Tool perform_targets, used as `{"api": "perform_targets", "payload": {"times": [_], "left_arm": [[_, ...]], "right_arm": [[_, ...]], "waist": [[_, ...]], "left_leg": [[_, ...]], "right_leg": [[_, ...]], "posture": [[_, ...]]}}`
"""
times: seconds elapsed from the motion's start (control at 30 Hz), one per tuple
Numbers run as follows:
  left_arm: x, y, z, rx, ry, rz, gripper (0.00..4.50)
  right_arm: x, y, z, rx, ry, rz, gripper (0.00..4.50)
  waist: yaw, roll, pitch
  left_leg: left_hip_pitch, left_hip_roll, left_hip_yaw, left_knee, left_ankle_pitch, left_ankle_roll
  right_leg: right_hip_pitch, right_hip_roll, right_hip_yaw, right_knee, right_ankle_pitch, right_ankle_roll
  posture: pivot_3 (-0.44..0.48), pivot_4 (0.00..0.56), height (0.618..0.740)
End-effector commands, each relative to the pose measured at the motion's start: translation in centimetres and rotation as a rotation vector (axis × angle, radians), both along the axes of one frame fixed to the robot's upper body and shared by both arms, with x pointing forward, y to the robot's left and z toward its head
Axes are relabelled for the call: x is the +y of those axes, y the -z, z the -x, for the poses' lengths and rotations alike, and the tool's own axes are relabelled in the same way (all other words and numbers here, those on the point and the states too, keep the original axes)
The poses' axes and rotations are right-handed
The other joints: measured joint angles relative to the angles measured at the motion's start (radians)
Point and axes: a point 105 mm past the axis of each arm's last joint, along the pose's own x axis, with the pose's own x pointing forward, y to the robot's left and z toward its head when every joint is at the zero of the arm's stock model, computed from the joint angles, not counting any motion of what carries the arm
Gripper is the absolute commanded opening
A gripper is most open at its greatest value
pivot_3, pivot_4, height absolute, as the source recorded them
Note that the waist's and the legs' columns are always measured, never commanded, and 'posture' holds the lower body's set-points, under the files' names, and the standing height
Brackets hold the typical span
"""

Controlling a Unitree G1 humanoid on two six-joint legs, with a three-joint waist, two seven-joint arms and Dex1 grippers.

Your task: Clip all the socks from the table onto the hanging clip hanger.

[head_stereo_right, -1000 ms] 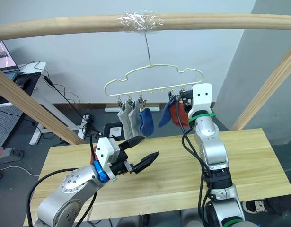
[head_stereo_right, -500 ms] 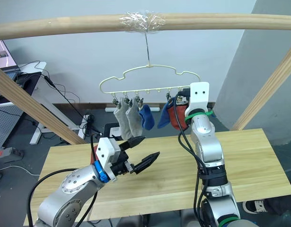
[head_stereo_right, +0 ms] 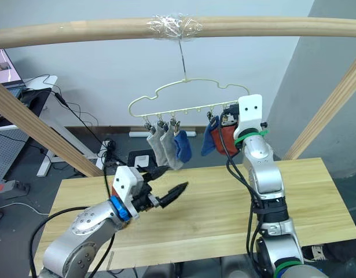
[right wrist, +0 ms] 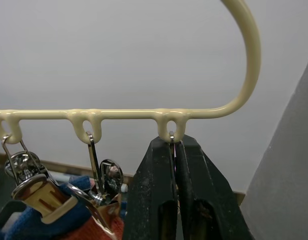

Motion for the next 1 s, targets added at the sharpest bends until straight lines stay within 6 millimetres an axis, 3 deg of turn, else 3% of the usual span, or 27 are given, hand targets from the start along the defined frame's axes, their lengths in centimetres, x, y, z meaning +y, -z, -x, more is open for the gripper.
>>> {"api": "perform_targets", "payload": {"times": [0.03,0.33,0.57,0.7,0.83,1.0], "left_arm": [[3.7,2.1,-1.4,0.038,-0.128,-0.133,4.5],[9.9,5.7,-5.4,0.071,-0.351,-0.325,4.5],[13.9,9.9,-5.6,0.264,-0.514,-0.384,4.5],[13.4,12.4,-4.0,0.432,-0.462,-0.334,4.5],[12.6,13.1,-3.0,0.463,-0.392,-0.338,4.5],[11.8,12.6,-3.2,0.446,-0.373,-0.304,3.31]], "right_arm": [[-1.2,-1.2,0.5,0.057,-0.079,0.005,0.01],[-1.7,-2.0,1.4,0.266,-0.208,-0.017,0.01],[-1.5,-2.6,1.5,0.276,-0.196,-0.043,0.01],[-1.6,-2.6,1.6,0.277,-0.188,-0.049,0.01],[-1.7,-2.9,1.5,0.27,-0.179,-0.055,0.01],[-1.5,-2.8,1.3,0.267,-0.175,-0.064,0.0]], "waist": [[0.003,0.0,0.0],[0.012,0.0,0.0],[0.009,0.0,0.0],[0.01,0.0,0.0],[0.009,0.0,0.0],[0.01,0.0,0.0]], "left_leg": [[0.0,0.0,0.0,0.0,0.0,0.0],[-0.001,0.0,-0.001,0.0,0.0,0.0],[-0.003,0.0,-0.001,0.0,0.0,0.0],[-0.003,0.001,-0.001,0.0,0.0,0.0],[-0.002,0.0,0.0,0.0,0.0,0.0],[-0.002,0.0,-0.001,0.0,0.0,0.0]], "right_leg": [[0.0,0.0,0.0,0.0,0.0,0.0],[0.0,-0.001,-0.001,-0.001,0.0,0.0],[-0.002,-0.002,-0.001,-0.001,0.0,0.0],[-0.003,-0.002,-0.001,-0.001,0.0,0.0],[-0.002,-0.002,0.0,0.0,0.0,0.0],[-0.002,-0.002,0.0,0.0,0.0,0.0]], "posture": [[-0.044,0.21,0.74],[-0.068,0.207,0.74],[-0.088,0.198,0.74],[-0.09,0.197,0.74],[-0.09,0.197,0.74],[-0.078,0.198,0.74]]}}
